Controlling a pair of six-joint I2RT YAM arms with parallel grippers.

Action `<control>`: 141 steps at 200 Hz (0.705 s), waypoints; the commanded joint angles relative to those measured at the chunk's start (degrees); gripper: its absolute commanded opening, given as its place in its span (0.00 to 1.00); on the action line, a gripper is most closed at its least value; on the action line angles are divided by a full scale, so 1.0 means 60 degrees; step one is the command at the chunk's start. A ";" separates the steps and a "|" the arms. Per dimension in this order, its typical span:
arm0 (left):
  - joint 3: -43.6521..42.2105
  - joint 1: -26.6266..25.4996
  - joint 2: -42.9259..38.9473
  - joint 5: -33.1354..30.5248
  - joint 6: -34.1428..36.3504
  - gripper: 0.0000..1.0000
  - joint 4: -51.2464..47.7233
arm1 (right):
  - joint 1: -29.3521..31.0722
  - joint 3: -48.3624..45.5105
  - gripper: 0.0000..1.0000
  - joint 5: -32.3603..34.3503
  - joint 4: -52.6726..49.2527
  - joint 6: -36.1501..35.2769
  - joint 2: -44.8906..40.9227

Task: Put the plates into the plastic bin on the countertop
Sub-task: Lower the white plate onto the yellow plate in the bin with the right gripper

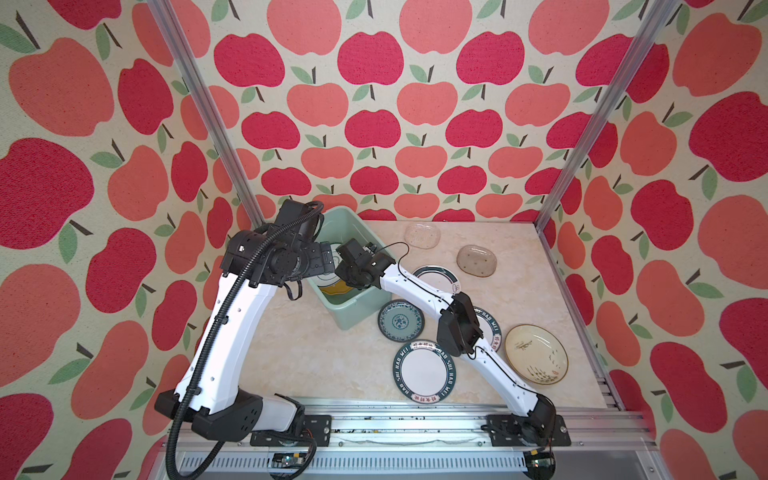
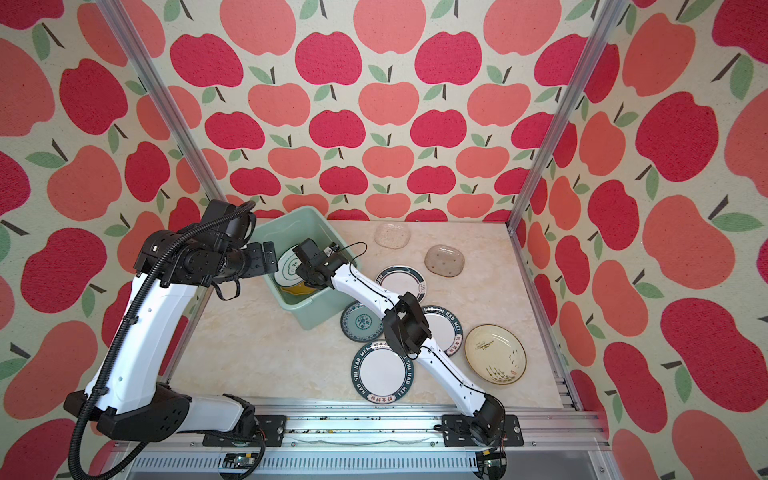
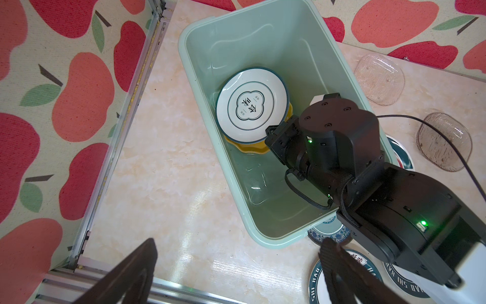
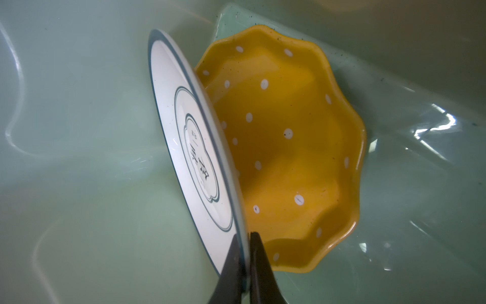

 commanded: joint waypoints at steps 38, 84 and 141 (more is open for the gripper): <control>-0.0068 -0.0062 -0.0038 -0.0172 0.0178 0.99 -0.0310 | -0.0099 0.0253 0.24 0.0144 0.0062 0.0197 0.0301; -0.0053 -0.0063 -0.0103 -0.0348 0.0199 0.99 -0.0354 | -0.0099 0.0225 0.38 0.0320 0.0053 0.0045 0.0149; 0.0130 -0.0063 -0.0243 -0.0385 -0.0035 0.99 -0.0418 | -0.0084 -0.0162 0.62 0.0218 0.0461 -0.0579 -0.0597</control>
